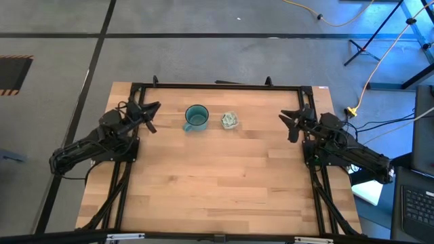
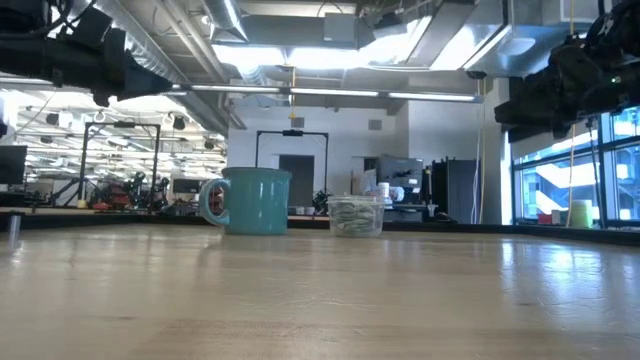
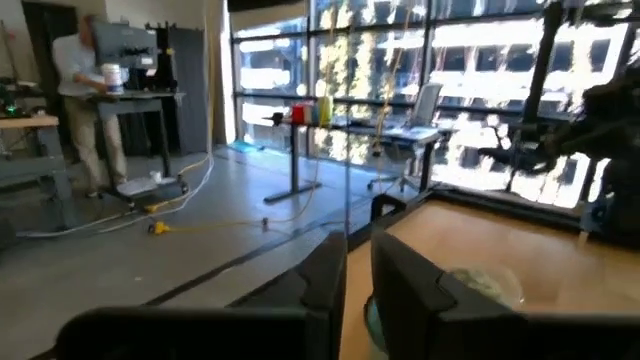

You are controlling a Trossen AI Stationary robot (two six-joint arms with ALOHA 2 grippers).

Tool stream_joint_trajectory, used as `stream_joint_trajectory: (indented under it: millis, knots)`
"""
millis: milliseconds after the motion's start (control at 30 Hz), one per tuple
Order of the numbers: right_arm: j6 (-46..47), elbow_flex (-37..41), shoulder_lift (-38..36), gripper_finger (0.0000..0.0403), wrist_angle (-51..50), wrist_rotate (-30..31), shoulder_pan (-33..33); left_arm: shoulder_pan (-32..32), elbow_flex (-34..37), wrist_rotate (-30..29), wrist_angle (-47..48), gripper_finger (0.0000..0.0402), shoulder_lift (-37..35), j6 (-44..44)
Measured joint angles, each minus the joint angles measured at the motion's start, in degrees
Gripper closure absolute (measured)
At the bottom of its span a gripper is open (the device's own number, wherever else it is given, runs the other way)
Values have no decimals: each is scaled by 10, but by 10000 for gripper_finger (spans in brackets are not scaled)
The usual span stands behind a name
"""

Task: Pick and place items into bin
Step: Return to Home Position

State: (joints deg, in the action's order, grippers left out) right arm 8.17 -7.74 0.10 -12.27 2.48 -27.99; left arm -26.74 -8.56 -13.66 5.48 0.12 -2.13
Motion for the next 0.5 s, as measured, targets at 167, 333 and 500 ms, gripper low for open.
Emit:
stream_joint_trajectory:
  millis: [167,333,500]
  knots:
    - [6,26,0,274,14,0,0,0,18,13,-7,357,-1,-16]
    - [4,37,0,274,30,-1,0,0,34,13,-39,357,-1,-18]
    - [1,36,0,274,38,-1,0,0,49,13,-48,357,-1,-23]
